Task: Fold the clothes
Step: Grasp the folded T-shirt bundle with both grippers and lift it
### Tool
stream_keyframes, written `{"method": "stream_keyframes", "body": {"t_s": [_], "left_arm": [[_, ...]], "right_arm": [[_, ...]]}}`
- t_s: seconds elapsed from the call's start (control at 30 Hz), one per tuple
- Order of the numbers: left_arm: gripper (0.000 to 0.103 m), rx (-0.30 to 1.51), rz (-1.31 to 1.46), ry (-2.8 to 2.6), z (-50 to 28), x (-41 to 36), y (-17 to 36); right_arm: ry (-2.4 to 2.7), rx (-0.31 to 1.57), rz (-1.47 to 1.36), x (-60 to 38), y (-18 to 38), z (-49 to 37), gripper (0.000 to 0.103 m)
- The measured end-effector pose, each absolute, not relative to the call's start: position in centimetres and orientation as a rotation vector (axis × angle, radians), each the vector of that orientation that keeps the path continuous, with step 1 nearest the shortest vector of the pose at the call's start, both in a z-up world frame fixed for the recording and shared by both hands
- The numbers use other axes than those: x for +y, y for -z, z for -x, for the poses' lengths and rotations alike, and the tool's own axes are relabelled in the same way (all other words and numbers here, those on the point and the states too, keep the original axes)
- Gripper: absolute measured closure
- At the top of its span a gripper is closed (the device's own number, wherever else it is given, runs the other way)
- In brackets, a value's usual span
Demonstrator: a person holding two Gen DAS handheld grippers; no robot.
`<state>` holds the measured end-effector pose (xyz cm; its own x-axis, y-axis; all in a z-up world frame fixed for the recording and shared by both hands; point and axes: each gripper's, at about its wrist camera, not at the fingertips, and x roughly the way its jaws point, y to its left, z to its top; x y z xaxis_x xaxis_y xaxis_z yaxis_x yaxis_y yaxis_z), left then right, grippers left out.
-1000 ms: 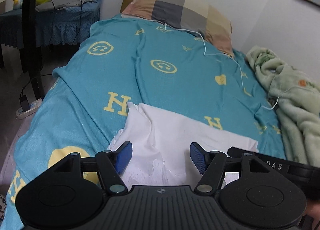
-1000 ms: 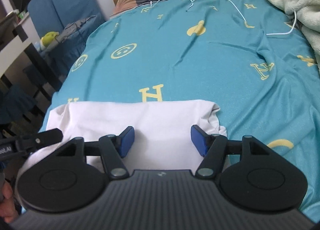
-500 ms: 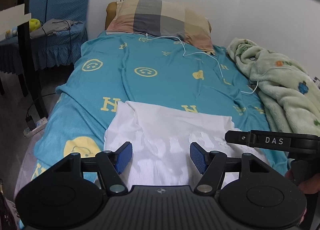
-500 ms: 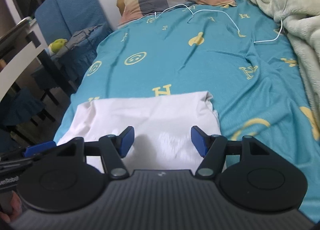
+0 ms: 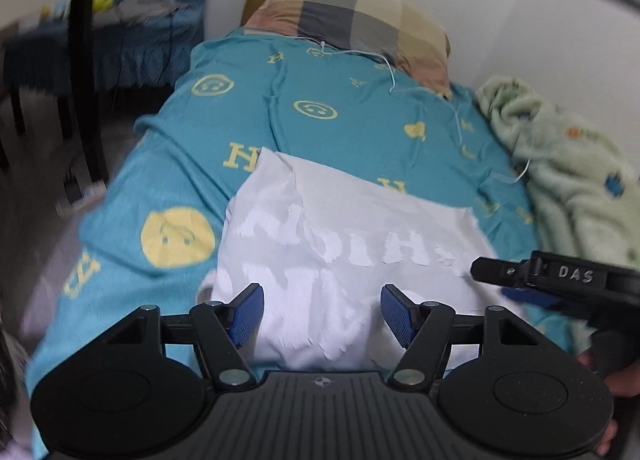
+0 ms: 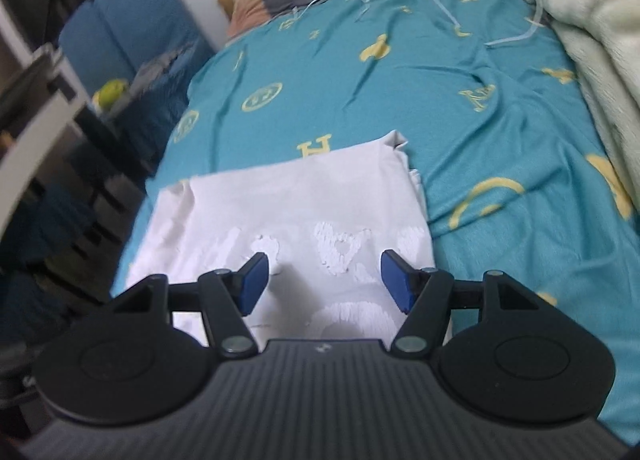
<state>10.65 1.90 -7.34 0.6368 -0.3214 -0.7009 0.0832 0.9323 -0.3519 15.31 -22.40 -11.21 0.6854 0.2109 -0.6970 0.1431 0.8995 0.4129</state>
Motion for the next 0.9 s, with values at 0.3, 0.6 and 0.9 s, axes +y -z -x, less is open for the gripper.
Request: {"method": "stream_keyframes", "body": {"t_s": [0.3,0.6,0.9], "left_arm": [[0.023,0.946,0.849,0.231,-9.7,5.8,11.2],[0.068,0.907,1.100,0.157,-11.9,7.1,15.2],[0.085,0.778,1.189,0.290,-12.3,7.9,12.8]], "right_arm": [[-0.042,0.783,-0.784,-23.9,10.5,-11.8,0.036],[-0.129,0.880,-1.153,-22.7,14.1,-11.2,0.037],[-0.130,0.867,-1.548,-21.0,18.7,-12.3,0.037]]}}
